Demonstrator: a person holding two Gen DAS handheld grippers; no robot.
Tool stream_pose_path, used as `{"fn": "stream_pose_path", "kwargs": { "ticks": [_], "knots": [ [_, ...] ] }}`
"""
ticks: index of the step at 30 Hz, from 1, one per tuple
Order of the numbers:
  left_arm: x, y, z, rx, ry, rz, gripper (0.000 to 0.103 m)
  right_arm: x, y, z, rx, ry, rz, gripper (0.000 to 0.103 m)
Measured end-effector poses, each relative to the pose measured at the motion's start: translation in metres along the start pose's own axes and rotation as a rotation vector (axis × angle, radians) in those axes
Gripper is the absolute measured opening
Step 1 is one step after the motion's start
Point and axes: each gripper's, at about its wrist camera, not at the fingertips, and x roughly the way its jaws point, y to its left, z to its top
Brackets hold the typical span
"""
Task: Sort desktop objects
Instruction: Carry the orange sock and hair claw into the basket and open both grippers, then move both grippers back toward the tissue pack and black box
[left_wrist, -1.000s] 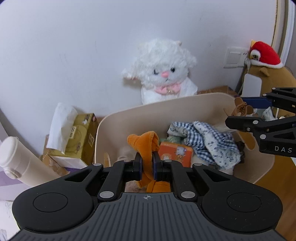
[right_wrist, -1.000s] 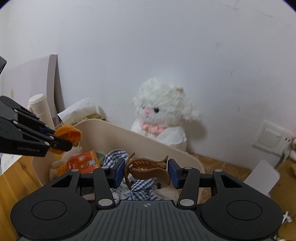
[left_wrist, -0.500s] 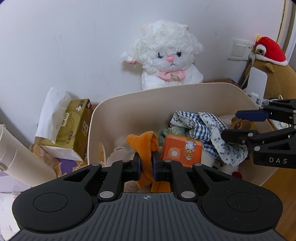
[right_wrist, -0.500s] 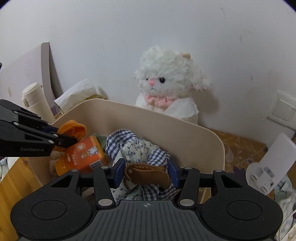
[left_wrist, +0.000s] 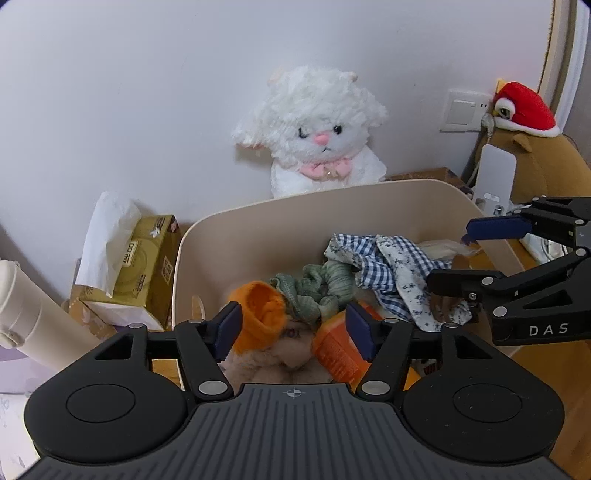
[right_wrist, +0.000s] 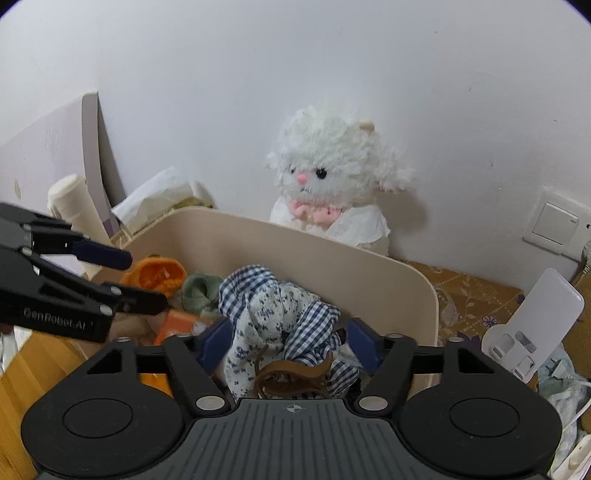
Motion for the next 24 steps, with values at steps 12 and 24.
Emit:
{"fn": "stream_pose_path", "kwargs": {
  "ticks": [12,24],
  "knots": [
    [-0.034,-0.013,0.005,0.001,-0.04,0.027,0.073,-0.037,0.003,0.006,-0.004,-0.059,-0.024,0.091],
    [-0.074,-0.036,-0.003,-0.013,-0.086,0.074,0.079,-0.086,-0.007,-0.002,-0.02,-0.122,-0.033,0.103]
  ]
}}
